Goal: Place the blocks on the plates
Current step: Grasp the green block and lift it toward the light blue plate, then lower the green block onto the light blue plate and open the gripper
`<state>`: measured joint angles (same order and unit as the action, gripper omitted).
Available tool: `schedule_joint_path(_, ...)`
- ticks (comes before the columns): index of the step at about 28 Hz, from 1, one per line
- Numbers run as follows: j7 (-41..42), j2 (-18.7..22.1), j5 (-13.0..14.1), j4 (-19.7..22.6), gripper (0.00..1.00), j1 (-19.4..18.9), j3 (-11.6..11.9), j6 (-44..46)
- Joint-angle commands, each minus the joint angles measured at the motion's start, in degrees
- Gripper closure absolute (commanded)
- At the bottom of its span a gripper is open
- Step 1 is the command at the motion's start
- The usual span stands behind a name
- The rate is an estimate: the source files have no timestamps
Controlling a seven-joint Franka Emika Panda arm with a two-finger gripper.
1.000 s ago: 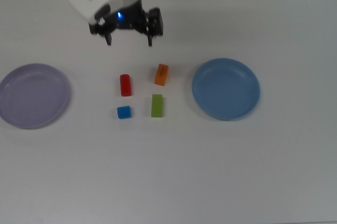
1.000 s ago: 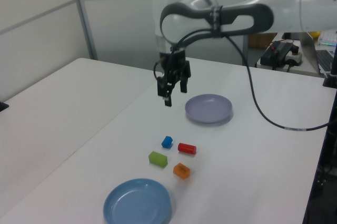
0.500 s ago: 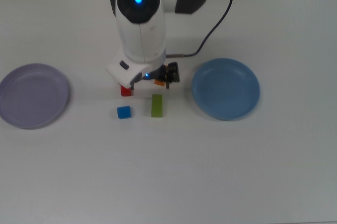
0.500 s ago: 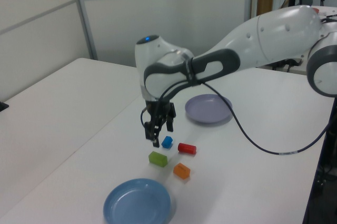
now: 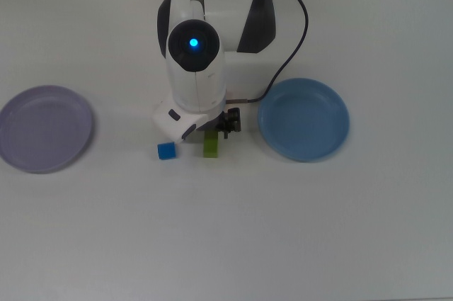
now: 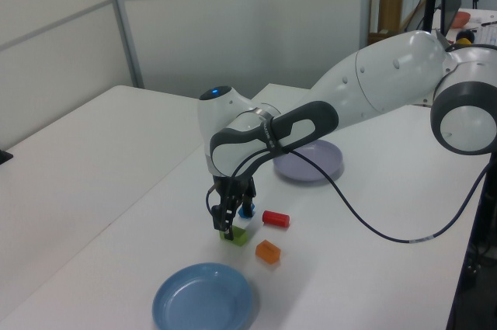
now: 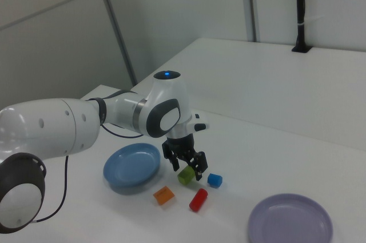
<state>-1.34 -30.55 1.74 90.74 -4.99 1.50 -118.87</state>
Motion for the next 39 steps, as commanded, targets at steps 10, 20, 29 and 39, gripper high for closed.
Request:
schedule_joint_path(10, -0.77, 0.05, 0.99, 1.28, 1.0, -0.72, 0.44, -3.21)
schedule_joint_path(20, -3.23, 2.33, 0.99, 1.02, 1.0, -1.16, 0.35, -1.72)
schedule_joint_path(29, -6.56, 5.32, 1.08, 0.49, 1.0, -5.46, -1.05, 1.89)
schedule_joint_path(39, -10.26, 3.74, -0.24, -1.09, 1.0, -13.2, -1.67, 0.92)
